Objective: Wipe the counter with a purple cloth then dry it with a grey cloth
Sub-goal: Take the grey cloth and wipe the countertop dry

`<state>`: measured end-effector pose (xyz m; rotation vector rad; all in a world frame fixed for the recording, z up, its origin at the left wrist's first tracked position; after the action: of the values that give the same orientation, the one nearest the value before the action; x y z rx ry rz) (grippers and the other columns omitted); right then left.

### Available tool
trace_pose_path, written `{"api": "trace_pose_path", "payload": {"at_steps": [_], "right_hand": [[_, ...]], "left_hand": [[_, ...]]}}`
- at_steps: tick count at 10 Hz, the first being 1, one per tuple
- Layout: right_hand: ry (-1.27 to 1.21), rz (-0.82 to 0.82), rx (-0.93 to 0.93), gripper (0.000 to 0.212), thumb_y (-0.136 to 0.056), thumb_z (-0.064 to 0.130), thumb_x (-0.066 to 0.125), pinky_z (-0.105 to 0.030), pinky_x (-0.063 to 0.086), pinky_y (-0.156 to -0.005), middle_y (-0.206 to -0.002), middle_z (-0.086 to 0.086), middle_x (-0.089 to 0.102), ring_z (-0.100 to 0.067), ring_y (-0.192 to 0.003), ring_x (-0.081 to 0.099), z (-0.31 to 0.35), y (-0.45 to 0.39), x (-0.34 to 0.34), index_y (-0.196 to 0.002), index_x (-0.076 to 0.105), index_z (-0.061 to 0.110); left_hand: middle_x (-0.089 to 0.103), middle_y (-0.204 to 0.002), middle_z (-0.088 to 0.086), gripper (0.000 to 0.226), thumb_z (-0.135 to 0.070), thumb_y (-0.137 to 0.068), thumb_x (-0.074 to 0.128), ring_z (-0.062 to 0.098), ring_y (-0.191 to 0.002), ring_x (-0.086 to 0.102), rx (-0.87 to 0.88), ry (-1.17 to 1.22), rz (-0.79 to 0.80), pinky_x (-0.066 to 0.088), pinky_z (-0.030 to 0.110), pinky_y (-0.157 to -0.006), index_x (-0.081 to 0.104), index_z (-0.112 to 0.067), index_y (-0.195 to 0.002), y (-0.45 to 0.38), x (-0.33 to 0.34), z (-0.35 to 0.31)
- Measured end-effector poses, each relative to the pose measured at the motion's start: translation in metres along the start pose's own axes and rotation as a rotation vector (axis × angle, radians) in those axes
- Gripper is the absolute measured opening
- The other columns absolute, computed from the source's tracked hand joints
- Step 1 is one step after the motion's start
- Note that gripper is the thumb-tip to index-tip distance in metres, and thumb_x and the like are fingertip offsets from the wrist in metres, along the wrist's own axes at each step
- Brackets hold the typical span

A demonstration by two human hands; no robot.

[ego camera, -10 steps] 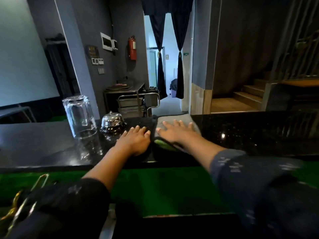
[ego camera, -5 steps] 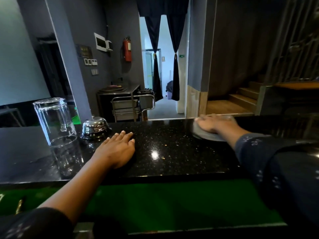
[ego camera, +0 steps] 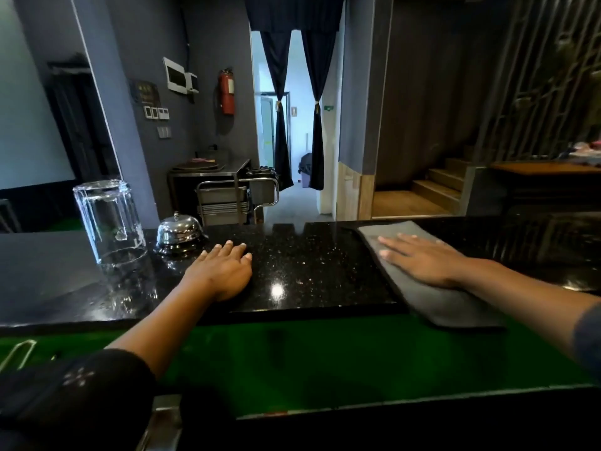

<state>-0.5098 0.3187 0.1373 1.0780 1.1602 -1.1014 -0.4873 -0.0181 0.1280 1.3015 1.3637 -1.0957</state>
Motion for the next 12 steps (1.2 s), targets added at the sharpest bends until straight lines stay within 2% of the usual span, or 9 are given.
{"api": "trace_pose_path", "payload": {"at_steps": [1,2,3,4,6,9,10,11,12], "right_hand": [[0.009,-0.041,0.146,0.065,-0.092,0.069,0.01,-0.055,0.005,-0.117,-0.163,-0.002,0.004,-0.026,-0.149,0.007,0.002,-0.031,-0.001,-0.151,0.007,0.043],[0.011,-0.06,0.043,0.065,-0.093,0.065,0.01,-0.06,0.003,-0.116,-0.163,-0.008,0.005,-0.031,-0.148,0.007,0.07,-0.044,0.005,-0.152,0.008,0.039],[0.0,-0.039,-0.18,0.063,-0.094,0.065,0.012,-0.058,-0.002,-0.116,-0.163,-0.007,0.003,-0.029,-0.149,0.004,0.141,-0.024,0.016,-0.152,0.007,0.041],[-0.014,0.015,-0.33,0.061,-0.093,0.068,0.012,-0.051,-0.004,-0.118,-0.163,0.0,0.001,-0.021,-0.15,0.001,0.15,0.011,0.021,-0.15,0.005,0.047],[0.001,0.028,-0.327,0.058,-0.092,0.069,0.012,-0.043,-0.002,-0.117,-0.163,0.01,0.002,-0.012,-0.149,0.001,0.11,0.029,0.015,-0.147,0.003,0.054],[-0.042,-0.004,-0.104,0.068,-0.092,0.067,0.013,-0.058,-0.006,-0.115,-0.163,-0.011,0.0,-0.03,-0.149,0.0,0.173,-0.044,0.014,-0.153,0.007,0.037],[-0.049,0.01,-0.265,0.066,-0.093,0.067,0.015,-0.055,-0.006,-0.116,-0.163,-0.007,0.001,-0.027,-0.149,0.001,0.192,-0.02,0.022,-0.152,0.008,0.041],[-0.067,0.015,-0.349,0.062,-0.093,0.068,0.015,-0.051,-0.005,-0.117,-0.163,0.001,0.003,-0.021,-0.15,0.003,0.162,0.009,0.02,-0.151,0.008,0.046],[-0.052,0.005,-0.296,0.061,-0.093,0.069,0.012,-0.05,-0.002,-0.118,-0.163,0.005,0.004,-0.018,-0.149,0.003,0.104,0.02,0.013,-0.15,0.007,0.048]], "left_hand": [[0.003,-0.16,0.003,0.055,-0.043,-0.1,0.014,0.02,-0.147,0.002,-0.015,0.016,-0.003,0.001,0.04,-0.119,0.009,-0.024,-0.152,-0.001,0.0,-0.001],[0.003,-0.16,0.002,0.055,-0.043,-0.1,0.014,0.02,-0.147,0.002,-0.012,0.024,-0.004,0.001,0.039,-0.119,0.01,-0.024,-0.152,0.001,-0.002,-0.003],[0.002,-0.16,0.002,0.054,-0.042,-0.1,0.014,0.02,-0.147,0.001,0.0,0.023,0.007,0.001,0.04,-0.119,0.01,-0.024,-0.152,0.004,-0.001,-0.001],[0.001,-0.16,0.003,0.054,-0.042,-0.101,0.013,0.02,-0.147,0.0,0.017,0.012,0.026,0.0,0.041,-0.119,0.008,-0.024,-0.152,0.003,-0.001,0.001],[0.001,-0.16,0.006,0.056,-0.04,-0.101,0.014,0.022,-0.147,0.0,0.021,-0.013,-0.006,0.0,0.041,-0.118,0.008,-0.02,-0.152,0.001,0.0,0.0],[0.003,-0.16,0.003,0.055,-0.042,-0.1,0.015,0.021,-0.147,0.002,0.003,0.034,-0.016,0.001,0.041,-0.119,0.011,-0.025,-0.152,-0.005,0.002,-0.001],[0.004,-0.16,0.003,0.055,-0.044,-0.1,0.015,0.021,-0.147,0.003,-0.002,0.004,-0.001,0.002,0.042,-0.119,0.011,-0.025,-0.151,-0.006,0.003,0.002],[0.008,-0.16,0.003,0.054,-0.045,-0.1,0.017,0.021,-0.147,0.007,0.003,-0.015,-0.02,0.005,0.043,-0.12,0.014,-0.026,-0.151,-0.009,0.002,0.004],[0.009,-0.16,0.003,0.053,-0.044,-0.1,0.016,0.02,-0.147,0.007,-0.008,-0.003,-0.029,0.004,0.041,-0.119,0.015,-0.026,-0.151,-0.006,0.001,0.003]]}}
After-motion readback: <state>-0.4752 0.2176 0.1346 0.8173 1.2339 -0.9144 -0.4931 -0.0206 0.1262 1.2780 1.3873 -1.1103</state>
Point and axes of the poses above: each hand's wrist, its own y-axis away from the middle knuckle, its own x-axis out of the palm, z = x × y, the point moved 5 cm from there along -y, towards the middle knuckle
